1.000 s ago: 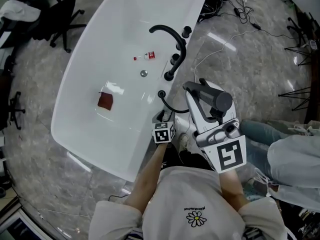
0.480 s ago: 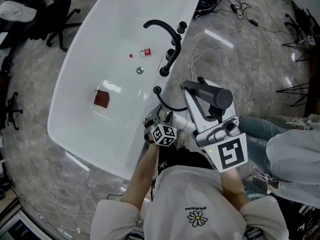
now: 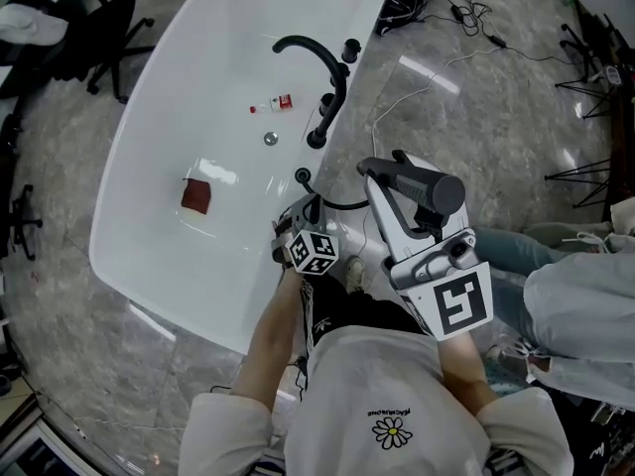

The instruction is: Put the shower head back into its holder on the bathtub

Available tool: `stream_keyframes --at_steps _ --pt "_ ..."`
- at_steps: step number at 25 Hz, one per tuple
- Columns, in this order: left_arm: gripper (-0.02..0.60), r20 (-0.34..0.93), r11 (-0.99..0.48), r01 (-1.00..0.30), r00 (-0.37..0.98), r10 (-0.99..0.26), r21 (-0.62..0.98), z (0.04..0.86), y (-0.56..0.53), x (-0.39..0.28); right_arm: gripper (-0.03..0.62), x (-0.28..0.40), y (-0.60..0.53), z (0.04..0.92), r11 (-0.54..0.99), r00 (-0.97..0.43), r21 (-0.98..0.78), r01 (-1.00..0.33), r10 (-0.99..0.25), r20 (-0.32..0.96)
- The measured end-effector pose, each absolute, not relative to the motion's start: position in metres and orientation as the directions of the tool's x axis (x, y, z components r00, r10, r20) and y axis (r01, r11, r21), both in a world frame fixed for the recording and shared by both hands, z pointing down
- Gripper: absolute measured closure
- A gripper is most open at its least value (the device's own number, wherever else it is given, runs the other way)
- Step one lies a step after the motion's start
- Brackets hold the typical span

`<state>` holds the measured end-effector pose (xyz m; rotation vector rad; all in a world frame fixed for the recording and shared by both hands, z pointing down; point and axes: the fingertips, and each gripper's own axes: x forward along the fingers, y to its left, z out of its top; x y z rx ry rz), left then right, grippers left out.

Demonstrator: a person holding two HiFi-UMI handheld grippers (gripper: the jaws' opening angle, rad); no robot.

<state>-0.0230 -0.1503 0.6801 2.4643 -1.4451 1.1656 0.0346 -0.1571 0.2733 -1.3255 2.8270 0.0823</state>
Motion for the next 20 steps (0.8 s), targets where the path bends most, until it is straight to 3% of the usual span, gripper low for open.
stream_keyframes --at_steps 2,4,8,20 --pt "0.578 0.627 -0.586 -0.746 0.298 -0.72 -0.317 0.678 -0.15 -0.02 0.457 0.035 -0.158 0.271 0.635 -0.636 0.034 -0.772 -0.771 -0.047" --pt "0.493 0.628 -0.611 -0.733 0.331 -0.704 -0.299 0.678 -0.144 -0.016 0.457 0.035 -0.161 0.268 0.634 -0.635 0.029 -0.772 -0.771 -0.053" --pt "0.415 0.655 -0.644 -0.714 0.352 -0.669 -0.275 0.685 -0.123 -0.015 0.457 0.037 -0.164 0.263 0.63 -0.63 0.023 -0.776 -0.773 -0.068" --pt "0.4 0.652 -0.665 -0.631 0.314 -0.69 -0.4 0.697 -0.139 0.004 0.457 0.055 -0.147 0.277 0.658 -0.658 0.021 -0.753 -0.752 -0.037"
